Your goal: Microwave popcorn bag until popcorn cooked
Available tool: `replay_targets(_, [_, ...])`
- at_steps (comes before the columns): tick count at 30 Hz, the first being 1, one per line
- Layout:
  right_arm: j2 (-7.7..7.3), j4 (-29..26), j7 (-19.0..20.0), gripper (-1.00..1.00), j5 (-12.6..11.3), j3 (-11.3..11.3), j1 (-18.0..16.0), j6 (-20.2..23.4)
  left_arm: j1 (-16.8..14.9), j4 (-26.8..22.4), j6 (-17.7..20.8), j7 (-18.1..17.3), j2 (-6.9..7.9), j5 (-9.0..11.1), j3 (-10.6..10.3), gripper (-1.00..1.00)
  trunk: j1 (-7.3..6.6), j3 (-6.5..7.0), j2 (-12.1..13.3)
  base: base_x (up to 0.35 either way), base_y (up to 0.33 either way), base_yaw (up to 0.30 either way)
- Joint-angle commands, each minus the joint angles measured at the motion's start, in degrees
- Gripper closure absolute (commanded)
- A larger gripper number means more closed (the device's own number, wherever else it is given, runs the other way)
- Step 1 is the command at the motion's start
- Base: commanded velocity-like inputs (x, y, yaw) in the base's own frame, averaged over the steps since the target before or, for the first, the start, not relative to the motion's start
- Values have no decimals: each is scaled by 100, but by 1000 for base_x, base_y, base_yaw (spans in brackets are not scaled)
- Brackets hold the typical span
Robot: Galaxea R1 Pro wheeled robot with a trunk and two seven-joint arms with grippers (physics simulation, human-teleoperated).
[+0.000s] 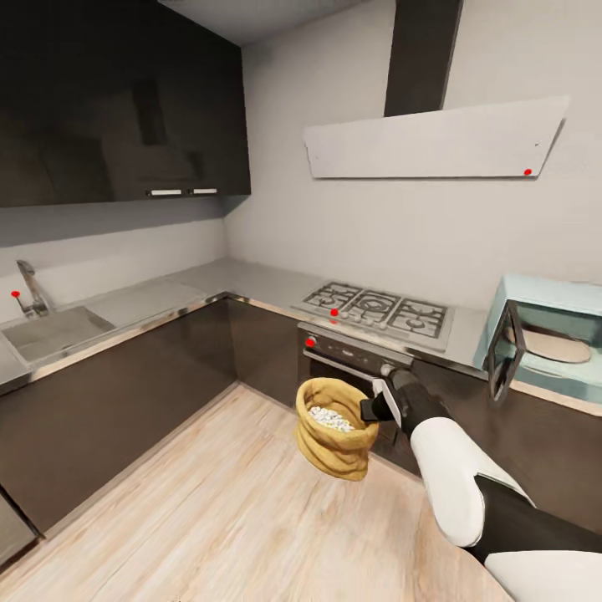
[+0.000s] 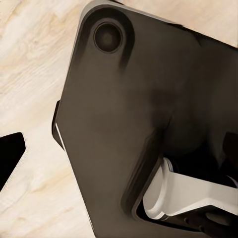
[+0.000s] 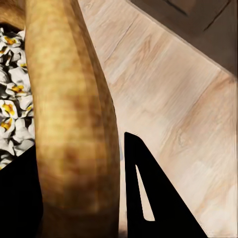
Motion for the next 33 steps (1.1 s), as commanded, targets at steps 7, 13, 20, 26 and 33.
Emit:
replay_targets(7, [-13, -8, 43, 100, 53, -42, -6, 15, 0, -9, -12, -1, 7, 31, -3, -100, -2, 11, -8, -252, 12, -277])
replay_targets(13, [-95, -8, 45, 100, 53, -42, -6, 15, 3, -6, -12, -1, 8, 35, -11, -100, -2, 28, -8, -10, 0, -277])
replay_targets(20, [-110, -8, 45, 100, 53, -42, -6, 15, 3, -5, -12, -1, 8, 35, -13, -100, -2, 48, -8, 0, 0, -277])
replay_targets(26, [-110, -8, 45, 100, 48, -42, -5, 15, 4, -4, -12, -1, 8, 34, -17, -100, -2, 60, -8, 0, 0, -184])
replay_targets(33, [-196, -17, 52, 100, 52, -42, -6, 20, 3, -4, -12, -1, 8, 29, -20, -100, -2, 60, -8, 0, 0, -5])
